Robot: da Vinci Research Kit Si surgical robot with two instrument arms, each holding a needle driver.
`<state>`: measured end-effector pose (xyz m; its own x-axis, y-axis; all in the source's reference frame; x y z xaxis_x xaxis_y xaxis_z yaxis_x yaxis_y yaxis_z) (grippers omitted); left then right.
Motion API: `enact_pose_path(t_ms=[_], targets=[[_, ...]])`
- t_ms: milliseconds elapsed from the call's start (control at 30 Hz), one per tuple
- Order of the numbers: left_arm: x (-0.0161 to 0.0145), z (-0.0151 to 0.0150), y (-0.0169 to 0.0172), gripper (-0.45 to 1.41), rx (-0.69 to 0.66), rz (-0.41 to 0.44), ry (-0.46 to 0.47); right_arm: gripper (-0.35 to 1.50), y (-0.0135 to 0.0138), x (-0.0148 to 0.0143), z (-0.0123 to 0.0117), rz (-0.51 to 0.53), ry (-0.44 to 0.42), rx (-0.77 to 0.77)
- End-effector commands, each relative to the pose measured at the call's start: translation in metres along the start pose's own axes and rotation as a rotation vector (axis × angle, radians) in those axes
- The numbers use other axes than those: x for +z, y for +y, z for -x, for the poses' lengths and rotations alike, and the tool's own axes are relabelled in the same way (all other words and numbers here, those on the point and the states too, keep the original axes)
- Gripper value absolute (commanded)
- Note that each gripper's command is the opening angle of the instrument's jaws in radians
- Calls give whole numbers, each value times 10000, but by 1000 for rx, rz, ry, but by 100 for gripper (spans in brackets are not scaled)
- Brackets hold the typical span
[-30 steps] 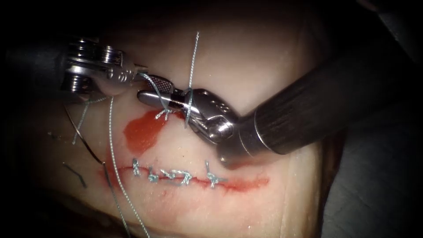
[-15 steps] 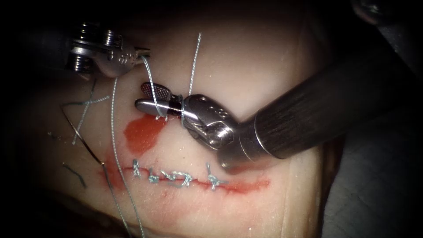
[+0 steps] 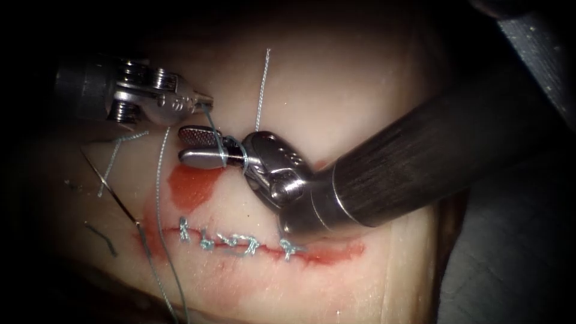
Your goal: Wound Closure
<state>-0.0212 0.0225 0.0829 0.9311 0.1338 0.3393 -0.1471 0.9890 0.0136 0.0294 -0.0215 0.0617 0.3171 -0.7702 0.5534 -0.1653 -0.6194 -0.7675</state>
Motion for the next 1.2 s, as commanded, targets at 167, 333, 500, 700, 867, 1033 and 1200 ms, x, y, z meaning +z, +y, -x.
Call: enact_pose_path(t_ms=[167, 333, 500, 700, 867, 1033, 1200], targets=[[8, 1, 1, -45, -5, -12, 6, 9, -2, 9, 6, -24, -30, 8], [7, -4, -8, -45, -23, -46, 13, 9, -3, 8, 9, -54, -47, 9], [12, -7, -14, -45, -20, -71, 24, 10, -5, 4, 13, -54, -54, 22], [18, -7, -24, -45, -21, -114, 34, 10, -8, 3, 20, -53, -82, 30], [19, -9, -26, -45, -23, -128, 38, 12, -8, 2, 25, -68, -100, 33], [22, -10, -30, -45, -24, -141, 45, 15, -10, 1, 30, -95, -134, 35], [21, -11, -31, -45, -28, -145, 49, 15, -16, -4, 35, -162, -165, 26]])
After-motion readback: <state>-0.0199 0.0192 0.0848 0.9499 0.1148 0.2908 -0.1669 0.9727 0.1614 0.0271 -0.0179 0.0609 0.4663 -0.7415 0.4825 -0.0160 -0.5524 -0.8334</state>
